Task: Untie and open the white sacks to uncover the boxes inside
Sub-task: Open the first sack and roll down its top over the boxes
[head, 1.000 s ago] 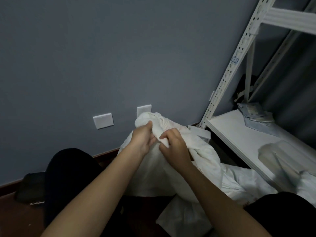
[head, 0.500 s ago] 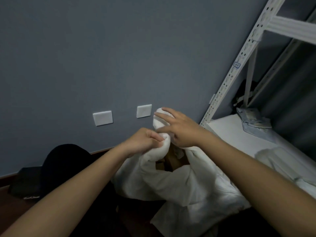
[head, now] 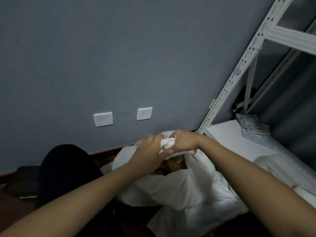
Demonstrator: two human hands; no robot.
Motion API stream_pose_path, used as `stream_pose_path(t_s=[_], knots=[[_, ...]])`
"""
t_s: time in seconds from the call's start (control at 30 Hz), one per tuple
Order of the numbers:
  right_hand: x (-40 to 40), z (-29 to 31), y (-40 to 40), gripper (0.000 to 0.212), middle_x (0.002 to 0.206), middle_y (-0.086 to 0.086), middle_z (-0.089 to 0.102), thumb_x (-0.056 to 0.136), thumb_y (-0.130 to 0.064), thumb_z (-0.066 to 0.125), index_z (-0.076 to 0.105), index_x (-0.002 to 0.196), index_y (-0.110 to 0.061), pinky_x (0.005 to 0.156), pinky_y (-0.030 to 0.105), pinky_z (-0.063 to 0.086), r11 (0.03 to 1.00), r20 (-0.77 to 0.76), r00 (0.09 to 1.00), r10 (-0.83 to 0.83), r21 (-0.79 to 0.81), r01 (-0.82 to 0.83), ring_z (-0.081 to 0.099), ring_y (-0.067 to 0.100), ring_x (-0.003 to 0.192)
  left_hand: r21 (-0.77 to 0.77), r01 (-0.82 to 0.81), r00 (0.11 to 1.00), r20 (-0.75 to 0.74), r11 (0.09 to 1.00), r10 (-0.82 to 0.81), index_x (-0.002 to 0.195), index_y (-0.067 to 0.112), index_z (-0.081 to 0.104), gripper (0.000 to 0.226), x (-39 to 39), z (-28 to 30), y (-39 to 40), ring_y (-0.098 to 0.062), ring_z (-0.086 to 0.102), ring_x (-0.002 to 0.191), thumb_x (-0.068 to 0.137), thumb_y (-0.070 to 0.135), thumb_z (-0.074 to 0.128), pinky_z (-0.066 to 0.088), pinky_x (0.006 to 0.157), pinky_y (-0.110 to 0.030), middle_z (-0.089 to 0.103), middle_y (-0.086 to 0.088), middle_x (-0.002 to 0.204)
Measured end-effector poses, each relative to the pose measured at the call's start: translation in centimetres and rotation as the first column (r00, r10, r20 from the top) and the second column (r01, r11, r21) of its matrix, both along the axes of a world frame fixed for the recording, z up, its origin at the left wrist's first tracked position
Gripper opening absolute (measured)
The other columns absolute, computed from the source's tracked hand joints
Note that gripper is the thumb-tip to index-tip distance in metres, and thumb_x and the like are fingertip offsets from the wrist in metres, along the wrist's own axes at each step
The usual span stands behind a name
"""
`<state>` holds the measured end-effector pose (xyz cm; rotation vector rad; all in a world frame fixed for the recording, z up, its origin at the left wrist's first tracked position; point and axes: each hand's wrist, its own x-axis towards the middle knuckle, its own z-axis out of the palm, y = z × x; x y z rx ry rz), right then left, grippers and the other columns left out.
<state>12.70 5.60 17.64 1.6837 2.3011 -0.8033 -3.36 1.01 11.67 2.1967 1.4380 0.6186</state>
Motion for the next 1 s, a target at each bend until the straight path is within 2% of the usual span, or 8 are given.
stream_pose_path(t_s=[0.13,0.27,0.4,0.57,0.7,0.77,0.9,1.0], knots=[[1.5,0.9,-0.4,0.029,0.074,-0.026,0.058,0.069,-0.034,0.081,0.056,0.079,-0.042,0.061,0.015,0.038,1.0,-0.041,0.999,0.021,0.001,-0.021,0.058,0.0,0.074,-0.268,0.091,0.981,0.191,0.959,-0.04,0.108,0.01,0.061,0.023,-2.1,-0.1,2.5,-0.023,0.059,0.097,0.101,0.022,0.043,0.04,0.083,-0.029,0.064,-0.007,0.105],[1.4,0.0,-1.5,0.028,0.105,0.002,0.065,0.082,-0.031,0.066,0.06,0.109,-0.026,0.067,0.026,0.032,0.917,0.324,0.926,0.196,0.275,-0.29,0.06,0.025,0.1,-0.627,0.22,0.91,0.408,0.747,0.075,0.096,0.017,0.067,0.028,-4.5,1.6,3.8,-0.015,0.061,0.09,0.098,0.037,0.047,0.046,0.086,-0.029,0.069,-0.001,0.099],[-1.2,-1.8,-0.1,0.024,0.098,0.005,0.068,0.08,-0.027,0.07,0.068,0.1,-0.015,0.071,0.029,0.045,0.977,0.075,0.985,0.156,0.135,-0.165,0.062,0.022,0.09,-0.32,0.089,0.988,-0.095,0.943,-0.125,0.124,0.022,0.048,0.048,-1.6,1.9,2.1,-0.018,0.053,0.106,0.086,0.05,0.061,0.036,0.076,-0.025,0.052,0.008,0.111],[0.1,-0.9,1.4,0.02,0.088,-0.005,0.062,0.078,-0.027,0.069,0.065,0.097,-0.026,0.06,0.025,0.037,0.965,0.171,0.963,0.207,0.124,-0.229,0.057,0.017,0.08,-0.569,0.189,0.981,0.071,0.8,-0.181,0.085,0.032,0.056,0.017,-5.2,3.1,3.6,-0.008,0.057,0.083,0.084,0.044,0.068,0.041,0.069,-0.014,0.062,0.009,0.092],[-1.6,-4.1,2.3,0.022,0.097,0.005,0.068,0.079,-0.029,0.068,0.068,0.097,-0.018,0.074,0.033,0.05,0.969,0.105,0.973,0.207,0.117,-0.219,0.063,0.025,0.087,-0.073,0.039,0.914,-0.4,0.997,-0.065,0.106,0.021,0.049,0.043,-2.9,0.9,3.8,-0.021,0.055,0.096,0.082,0.053,0.064,0.035,0.071,-0.028,0.056,-0.002,0.11],[-1.6,-3.6,3.2,0.025,0.099,0.002,0.067,0.076,-0.032,0.074,0.068,0.097,-0.02,0.079,0.035,0.05,0.994,-0.053,0.992,0.111,0.014,-0.11,0.062,0.02,0.089,-0.056,0.138,0.928,-0.342,0.989,-0.148,0.117,0.017,0.054,0.038,-2.4,0.1,3.9,-0.022,0.056,0.103,0.091,0.044,0.057,0.036,0.074,-0.029,0.058,-0.003,0.114],[0.5,-4.3,4.4,0.031,0.098,-0.003,0.066,0.073,-0.04,0.067,0.066,0.101,-0.027,0.075,0.032,0.053,0.983,0.134,0.981,0.139,0.101,-0.153,0.063,0.018,0.085,-0.361,0.093,0.995,0.076,0.928,-0.07,0.062,0.021,0.053,0.04,-6.7,1.1,6.0,-0.008,0.05,0.061,0.089,0.05,0.058,0.037,0.06,-0.021,0.054,0.009,0.061],[-0.4,-6.8,4.7,0.032,0.092,-0.004,0.067,0.069,-0.05,0.06,0.067,0.093,-0.03,0.077,0.038,0.055,0.986,0.152,0.98,0.125,0.089,-0.139,0.063,0.016,0.082,-0.1,-0.016,0.952,-0.306,0.995,-0.015,0.077,0.019,0.054,0.05,-5.0,-1.1,6.1,-0.02,0.058,0.081,0.09,0.065,0.039,0.039,0.067,-0.031,0.062,-0.001,0.084]])
